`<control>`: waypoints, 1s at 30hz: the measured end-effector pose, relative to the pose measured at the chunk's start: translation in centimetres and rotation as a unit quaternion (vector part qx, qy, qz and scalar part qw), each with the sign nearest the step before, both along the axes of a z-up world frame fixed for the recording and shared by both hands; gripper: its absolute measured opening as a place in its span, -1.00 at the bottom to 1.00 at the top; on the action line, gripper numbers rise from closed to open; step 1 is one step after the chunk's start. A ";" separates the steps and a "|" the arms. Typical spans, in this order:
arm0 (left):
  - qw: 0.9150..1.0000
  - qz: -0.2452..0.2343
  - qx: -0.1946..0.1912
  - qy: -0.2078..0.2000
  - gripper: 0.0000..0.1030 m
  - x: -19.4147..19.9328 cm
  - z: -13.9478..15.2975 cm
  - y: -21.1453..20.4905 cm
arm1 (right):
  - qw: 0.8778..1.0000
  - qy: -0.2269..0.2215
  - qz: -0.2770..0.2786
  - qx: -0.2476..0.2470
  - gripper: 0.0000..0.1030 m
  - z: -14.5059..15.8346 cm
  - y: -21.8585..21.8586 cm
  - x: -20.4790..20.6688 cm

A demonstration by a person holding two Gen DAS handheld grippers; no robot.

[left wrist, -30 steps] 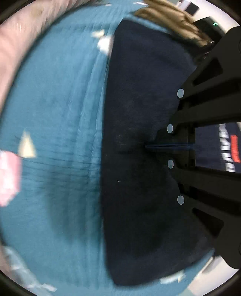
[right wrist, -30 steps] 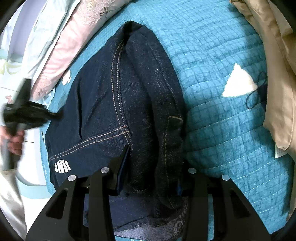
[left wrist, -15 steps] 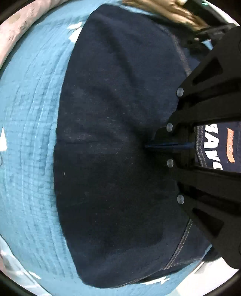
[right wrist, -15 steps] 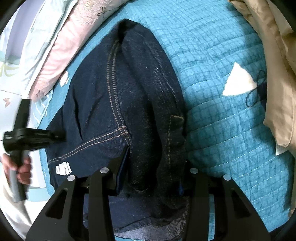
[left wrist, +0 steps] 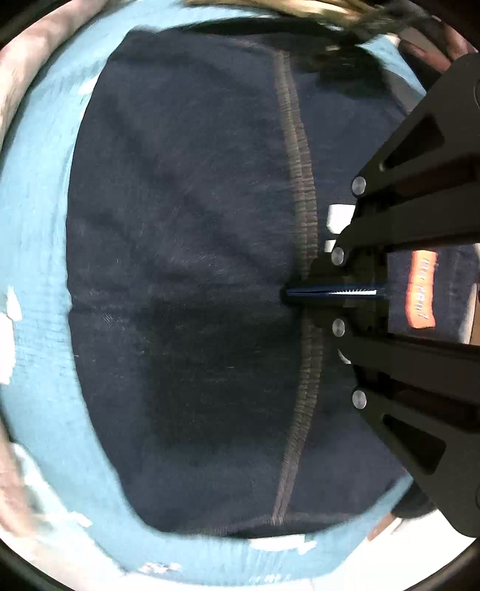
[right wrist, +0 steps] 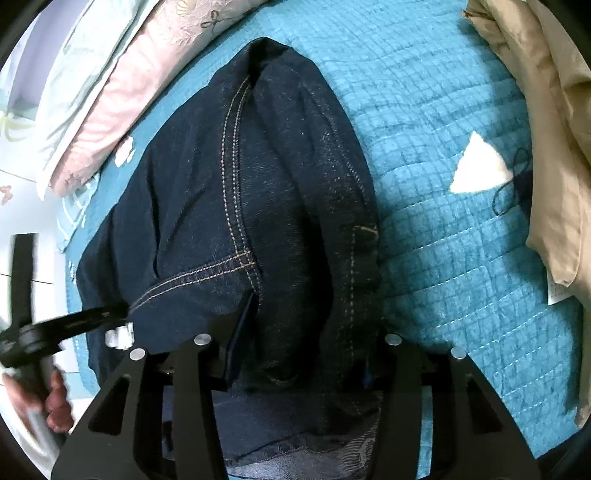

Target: Fold large clothes

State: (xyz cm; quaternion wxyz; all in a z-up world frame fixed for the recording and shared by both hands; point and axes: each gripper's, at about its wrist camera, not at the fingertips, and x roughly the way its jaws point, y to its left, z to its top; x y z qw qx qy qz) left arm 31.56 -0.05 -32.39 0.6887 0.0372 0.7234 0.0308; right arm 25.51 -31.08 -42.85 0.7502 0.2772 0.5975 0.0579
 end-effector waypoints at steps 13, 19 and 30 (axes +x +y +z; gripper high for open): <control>0.999 -0.015 -0.039 0.004 -1.00 -10.6 0.9 -1.3 | 1.000 0.003 0.002 0.016 -0.11 -0.3 -0.6 0.3; 0.998 -0.019 -0.011 -0.064 -0.99 -13.7 1.3 -1.6 | 1.000 0.003 0.005 0.016 -0.11 -0.2 -0.7 0.3; 0.986 -0.033 0.011 -0.163 -0.99 -19.2 0.9 -5.1 | 0.998 -0.034 -0.016 0.052 -0.63 2.5 -1.6 -0.9</control>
